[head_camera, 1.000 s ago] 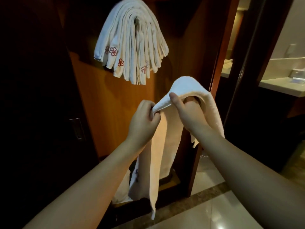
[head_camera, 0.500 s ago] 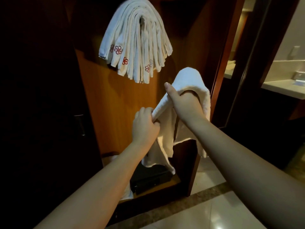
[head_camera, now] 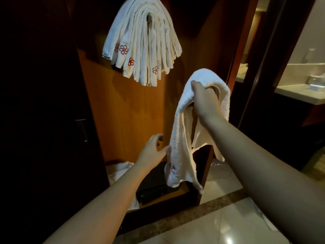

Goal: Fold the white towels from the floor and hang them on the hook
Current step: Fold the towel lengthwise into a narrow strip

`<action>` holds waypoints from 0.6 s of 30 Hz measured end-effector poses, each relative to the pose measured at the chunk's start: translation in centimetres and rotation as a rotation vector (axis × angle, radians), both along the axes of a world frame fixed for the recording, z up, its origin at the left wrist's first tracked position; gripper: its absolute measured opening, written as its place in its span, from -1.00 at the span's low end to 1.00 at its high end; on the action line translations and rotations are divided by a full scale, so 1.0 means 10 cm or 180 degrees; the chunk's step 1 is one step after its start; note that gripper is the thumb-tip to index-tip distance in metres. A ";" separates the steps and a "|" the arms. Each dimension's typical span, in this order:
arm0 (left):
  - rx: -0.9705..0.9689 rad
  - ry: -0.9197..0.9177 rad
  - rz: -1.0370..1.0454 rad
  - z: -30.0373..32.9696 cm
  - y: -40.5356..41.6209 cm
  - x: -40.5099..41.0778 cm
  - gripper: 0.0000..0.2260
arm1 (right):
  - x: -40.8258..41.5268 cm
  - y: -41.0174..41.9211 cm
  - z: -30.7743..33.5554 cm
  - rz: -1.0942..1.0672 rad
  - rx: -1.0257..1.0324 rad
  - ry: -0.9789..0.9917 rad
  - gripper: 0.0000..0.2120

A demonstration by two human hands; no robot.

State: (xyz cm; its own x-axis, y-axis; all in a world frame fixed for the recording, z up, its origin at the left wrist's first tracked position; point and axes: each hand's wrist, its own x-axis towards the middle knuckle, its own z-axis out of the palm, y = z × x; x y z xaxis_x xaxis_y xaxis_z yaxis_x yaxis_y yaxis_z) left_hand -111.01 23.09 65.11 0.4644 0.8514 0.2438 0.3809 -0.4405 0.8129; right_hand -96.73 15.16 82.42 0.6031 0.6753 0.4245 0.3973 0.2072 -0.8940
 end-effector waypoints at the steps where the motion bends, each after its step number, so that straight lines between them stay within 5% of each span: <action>1: 0.0061 -0.0041 -0.0037 0.00 -0.04 0.04 -0.43 | -0.02 0.02 0.00 0.0022 0.0009 -0.0008 -0.69; 8: 0.0601 -0.0419 -0.0092 0.20 -0.29 0.15 -0.34 | -0.04 0.05 0.08 0.0098 0.0061 -0.0160 -0.69; 12: 0.0837 -0.0442 0.0019 0.24 -0.32 0.17 -0.50 | 0.05 0.06 0.09 0.0199 -0.0003 -0.0175 -0.76; 18: 0.0960 0.0300 0.0824 0.00 -0.01 0.12 -0.78 | 0.13 0.06 0.08 0.0034 -0.0050 -0.0279 -0.67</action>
State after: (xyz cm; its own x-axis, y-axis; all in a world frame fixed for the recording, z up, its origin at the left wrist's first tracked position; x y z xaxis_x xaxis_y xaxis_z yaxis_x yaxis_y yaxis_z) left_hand -109.85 22.95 65.12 0.2763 0.8400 0.4670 0.5771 -0.5336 0.6183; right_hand -95.39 15.77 83.24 0.5569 0.6885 0.4646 0.4719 0.1980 -0.8591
